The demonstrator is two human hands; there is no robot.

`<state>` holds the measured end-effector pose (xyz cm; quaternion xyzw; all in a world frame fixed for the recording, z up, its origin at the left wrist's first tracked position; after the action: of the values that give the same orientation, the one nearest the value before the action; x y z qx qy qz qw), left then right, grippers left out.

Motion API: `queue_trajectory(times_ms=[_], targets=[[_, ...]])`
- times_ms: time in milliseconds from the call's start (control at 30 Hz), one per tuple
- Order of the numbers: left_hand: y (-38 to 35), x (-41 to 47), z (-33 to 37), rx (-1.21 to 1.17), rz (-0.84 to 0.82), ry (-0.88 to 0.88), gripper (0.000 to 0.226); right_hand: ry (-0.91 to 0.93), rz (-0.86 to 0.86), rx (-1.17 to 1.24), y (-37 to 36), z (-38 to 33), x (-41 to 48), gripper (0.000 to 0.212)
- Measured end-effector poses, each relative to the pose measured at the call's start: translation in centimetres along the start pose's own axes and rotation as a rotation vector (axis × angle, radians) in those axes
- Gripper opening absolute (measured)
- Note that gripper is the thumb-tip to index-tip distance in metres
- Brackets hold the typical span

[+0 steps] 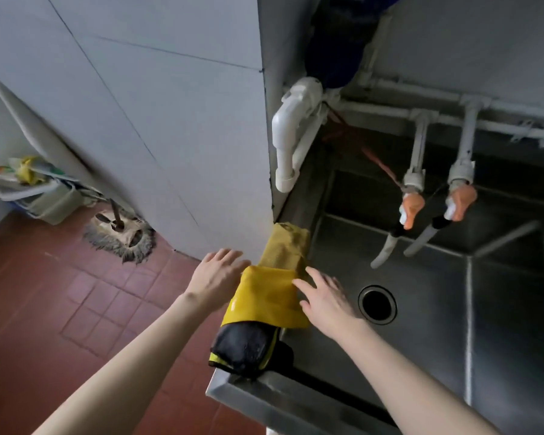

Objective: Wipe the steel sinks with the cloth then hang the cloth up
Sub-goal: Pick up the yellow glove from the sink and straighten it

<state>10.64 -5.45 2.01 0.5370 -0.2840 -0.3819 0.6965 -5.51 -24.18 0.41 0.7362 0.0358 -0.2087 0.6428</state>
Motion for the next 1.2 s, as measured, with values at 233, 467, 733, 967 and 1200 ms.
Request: queue_trajectory(times_ms=[233, 467, 733, 967, 1200], targets=[[0.6, 1.8, 6.3, -0.134, 0.006, -0.088, 0.018, -0.074, 0.175, 0.079, 0.5, 2.4, -4.6, 0.035], [-0.9, 3.2, 22.8, -0.203, -0.043, -0.315, 0.016, -0.359, 0.333, 0.063, 0.5, 10.7, -18.4, 0.019], [-6.4, -1.1, 49.8, -0.274, -0.177, -0.620, 0.021, -0.784, 0.338, 0.119, -4.9, 22.1, -45.1, 0.013], [-10.1, -4.6, 70.8, -0.311, -0.315, -0.817, 0.018, -1.046, 0.353, 0.072, -7.2, 29.6, -63.0, 0.015], [-14.5, -3.3, 86.6, -0.278, -0.372, -0.948, 0.020, -1.121, 0.363, 0.056, -9.6, 40.5, -70.8, 0.016]])
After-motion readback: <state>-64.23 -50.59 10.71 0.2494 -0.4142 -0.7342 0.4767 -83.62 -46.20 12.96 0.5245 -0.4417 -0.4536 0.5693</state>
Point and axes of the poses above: each hand's wrist, its own x-axis towards the middle knuckle, its own y-axis out of the back of the hand, z = x × y, the point moved 1 cm from there along x, towards the middle knuckle, and after that the axes turned 12 degrees about -x, right-handed, at the moved point
